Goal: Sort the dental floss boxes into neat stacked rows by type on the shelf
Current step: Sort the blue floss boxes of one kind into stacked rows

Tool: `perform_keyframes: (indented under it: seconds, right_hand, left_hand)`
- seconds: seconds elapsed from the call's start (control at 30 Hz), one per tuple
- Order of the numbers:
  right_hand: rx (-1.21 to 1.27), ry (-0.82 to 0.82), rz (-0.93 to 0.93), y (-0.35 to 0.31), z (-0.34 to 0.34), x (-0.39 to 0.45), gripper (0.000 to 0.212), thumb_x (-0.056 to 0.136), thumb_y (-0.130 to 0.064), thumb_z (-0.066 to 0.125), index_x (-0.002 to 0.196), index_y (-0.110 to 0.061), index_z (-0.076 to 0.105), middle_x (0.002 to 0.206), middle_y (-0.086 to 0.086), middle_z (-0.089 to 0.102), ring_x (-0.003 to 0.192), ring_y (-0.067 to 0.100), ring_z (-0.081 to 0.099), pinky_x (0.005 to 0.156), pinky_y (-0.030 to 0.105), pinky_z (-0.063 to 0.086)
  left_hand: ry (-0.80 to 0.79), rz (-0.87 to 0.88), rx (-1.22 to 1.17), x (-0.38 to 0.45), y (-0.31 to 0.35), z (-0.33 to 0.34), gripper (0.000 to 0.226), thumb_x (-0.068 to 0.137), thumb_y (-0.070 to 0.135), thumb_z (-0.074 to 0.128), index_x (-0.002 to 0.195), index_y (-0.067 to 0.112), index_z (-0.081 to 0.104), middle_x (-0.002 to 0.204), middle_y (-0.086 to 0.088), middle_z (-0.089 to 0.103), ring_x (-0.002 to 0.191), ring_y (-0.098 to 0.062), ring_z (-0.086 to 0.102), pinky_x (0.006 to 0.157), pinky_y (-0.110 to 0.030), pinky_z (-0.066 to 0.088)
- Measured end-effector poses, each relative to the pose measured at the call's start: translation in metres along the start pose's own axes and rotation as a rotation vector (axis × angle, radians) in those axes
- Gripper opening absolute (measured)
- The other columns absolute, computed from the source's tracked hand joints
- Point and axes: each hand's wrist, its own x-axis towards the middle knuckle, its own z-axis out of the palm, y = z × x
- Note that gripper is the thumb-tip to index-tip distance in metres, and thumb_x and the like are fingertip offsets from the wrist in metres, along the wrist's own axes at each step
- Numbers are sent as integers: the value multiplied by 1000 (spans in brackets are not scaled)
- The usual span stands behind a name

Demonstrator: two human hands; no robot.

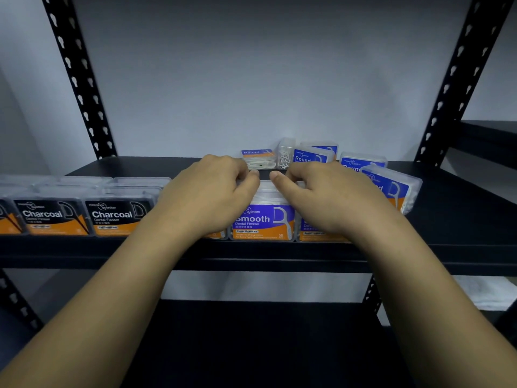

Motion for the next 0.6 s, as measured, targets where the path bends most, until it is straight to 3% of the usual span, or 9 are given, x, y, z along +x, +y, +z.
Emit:
perform_keyframes:
  seconds: [0.37, 0.47, 0.6]
  right_hand:
    - [4, -16, -1, 0, -2, -2, 51, 98, -71, 28, 104, -34, 63, 102, -8, 69, 91, 19, 59, 93, 49, 51]
    - [48, 13, -17, 2, -5, -2, 54, 97, -74, 29, 107, -33, 63, 103, -9, 70, 94, 18, 62, 89, 45, 54]
    - [78, 62, -50, 2, -15, -4, 59, 94, -78, 28, 121, -35, 59, 113, -8, 69, 98, 16, 62, 79, 38, 54]
  left_hand:
    - [-14, 39, 26, 0, 1, -2, 41, 100, 51, 35, 88, 21, 61, 91, -1, 70, 81, -21, 67, 70, -38, 57]
    - [-23, 65, -14, 2, -1, -8, 44, 96, 57, 34, 83, 24, 60, 83, 3, 68, 78, -17, 65, 64, -35, 52]
    - [102, 40, -50, 0, -11, -31, 46, 101, 56, 34, 78, 26, 60, 68, 6, 58, 72, -20, 58, 62, -36, 42]
